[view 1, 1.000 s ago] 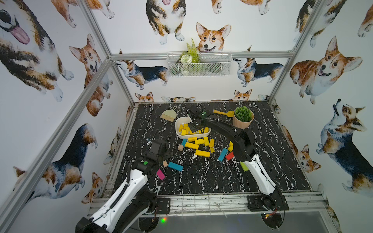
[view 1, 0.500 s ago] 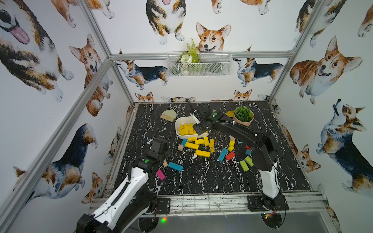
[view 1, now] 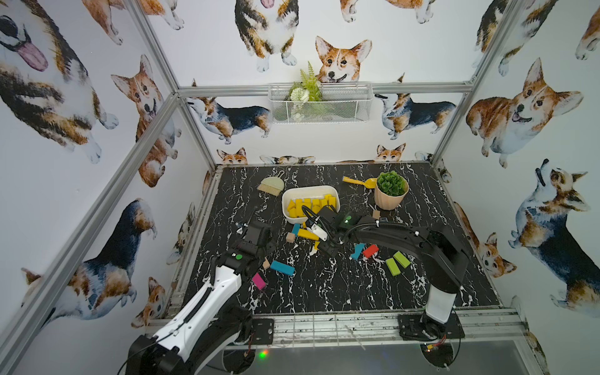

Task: Pick out the yellow building blocks
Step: Pick up the building block from the center of the board.

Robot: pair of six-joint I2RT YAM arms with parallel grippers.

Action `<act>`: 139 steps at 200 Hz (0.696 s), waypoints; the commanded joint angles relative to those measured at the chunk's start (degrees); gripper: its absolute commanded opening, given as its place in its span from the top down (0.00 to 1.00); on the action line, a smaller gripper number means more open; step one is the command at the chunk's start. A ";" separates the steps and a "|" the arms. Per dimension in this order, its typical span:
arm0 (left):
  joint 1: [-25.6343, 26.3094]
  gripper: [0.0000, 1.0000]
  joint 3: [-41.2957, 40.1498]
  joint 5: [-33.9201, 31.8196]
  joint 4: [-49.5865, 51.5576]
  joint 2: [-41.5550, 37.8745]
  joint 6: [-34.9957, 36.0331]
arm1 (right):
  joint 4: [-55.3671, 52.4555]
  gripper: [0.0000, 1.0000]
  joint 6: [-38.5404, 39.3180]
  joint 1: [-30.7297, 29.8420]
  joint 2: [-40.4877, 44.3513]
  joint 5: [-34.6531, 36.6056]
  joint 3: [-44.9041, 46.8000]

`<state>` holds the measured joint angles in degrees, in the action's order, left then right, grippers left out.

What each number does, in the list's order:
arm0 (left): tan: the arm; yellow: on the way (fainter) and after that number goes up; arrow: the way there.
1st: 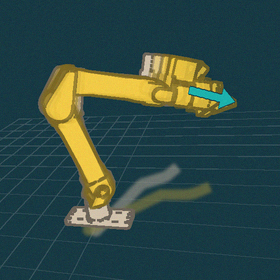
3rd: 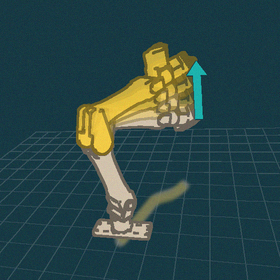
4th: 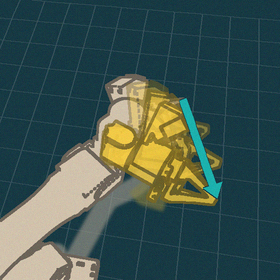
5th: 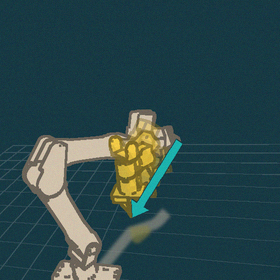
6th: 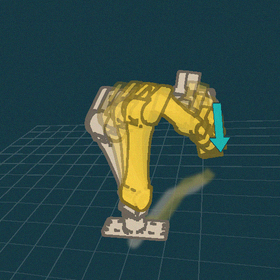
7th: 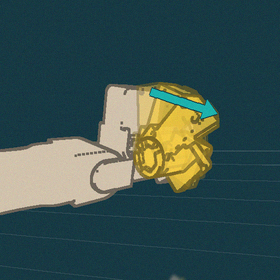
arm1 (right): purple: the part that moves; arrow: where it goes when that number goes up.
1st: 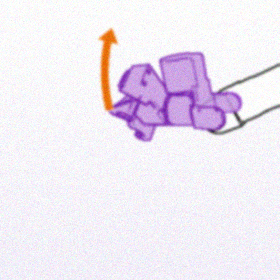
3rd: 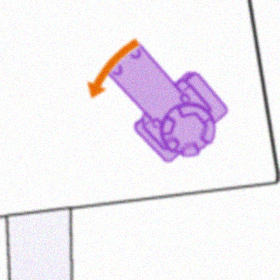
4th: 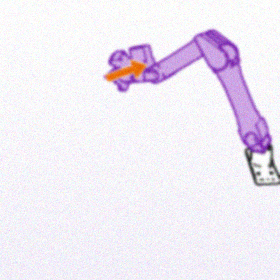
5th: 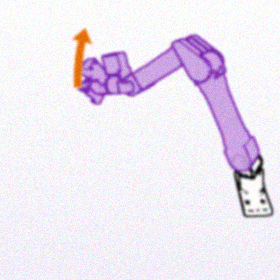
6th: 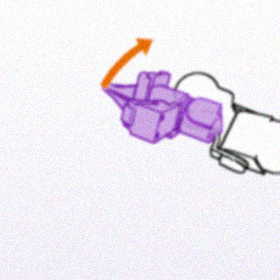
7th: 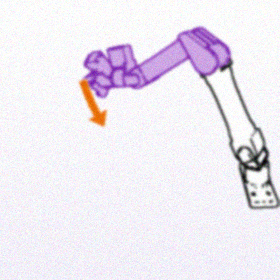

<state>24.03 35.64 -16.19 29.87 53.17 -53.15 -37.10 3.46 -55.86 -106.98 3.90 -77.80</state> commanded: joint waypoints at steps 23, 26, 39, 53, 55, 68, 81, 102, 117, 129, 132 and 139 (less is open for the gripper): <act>-0.07 0.35 0.05 -0.25 0.42 -1.35 -1.50 | 1.02 0.39 5.92 0.04 -5.43 1.38 -3.17; -0.04 0.35 0.05 -0.25 0.42 -1.50 -1.45 | 1.00 0.39 6.01 0.04 -5.76 1.57 -3.36; -0.06 0.35 -0.01 -0.31 0.59 -1.84 -1.45 | 0.77 0.39 6.16 0.04 -6.95 2.43 -4.05; -0.01 0.35 -0.02 -0.40 0.65 -1.99 -1.55 | 0.39 0.39 5.93 0.04 -7.75 2.58 -4.55; -0.07 0.35 0.03 -0.49 0.63 -1.97 -1.55 | 0.46 0.39 5.87 0.04 -7.84 2.60 -4.55; -0.06 0.35 0.11 -0.60 0.46 -1.69 -1.62 | 0.81 0.40 5.67 0.04 -8.23 2.77 -4.32; -0.04 0.35 0.39 -0.57 0.44 -1.17 -1.70 | 0.83 0.41 5.39 0.18 -8.80 2.73 -4.36; -0.12 0.35 1.03 -0.27 -0.27 -0.18 -1.24 | 0.42 0.44 5.15 0.65 -9.78 2.35 -4.64; -0.07 0.35 1.55 0.48 -0.98 0.67 -0.46 | 0.16 0.49 5.06 0.83 -10.30 2.12 -4.80; -0.03 0.35 2.27 0.97 -1.36 1.32 0.21 | 0.05 0.54 5.06 0.92 -10.50 1.99 -4.73; -0.04 0.35 2.44 1.10 -1.33 1.47 0.30 | -0.02 0.54 5.06 0.92 -10.46 1.94 -4.73; -0.04 0.35 2.90 1.32 -1.38 1.89 0.62 | -0.11 0.58 4.95 0.91 -10.43 1.74 -4.76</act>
<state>24.03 37.01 -15.53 29.67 53.98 -53.49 -36.25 7.90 -55.07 -116.77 5.89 -82.43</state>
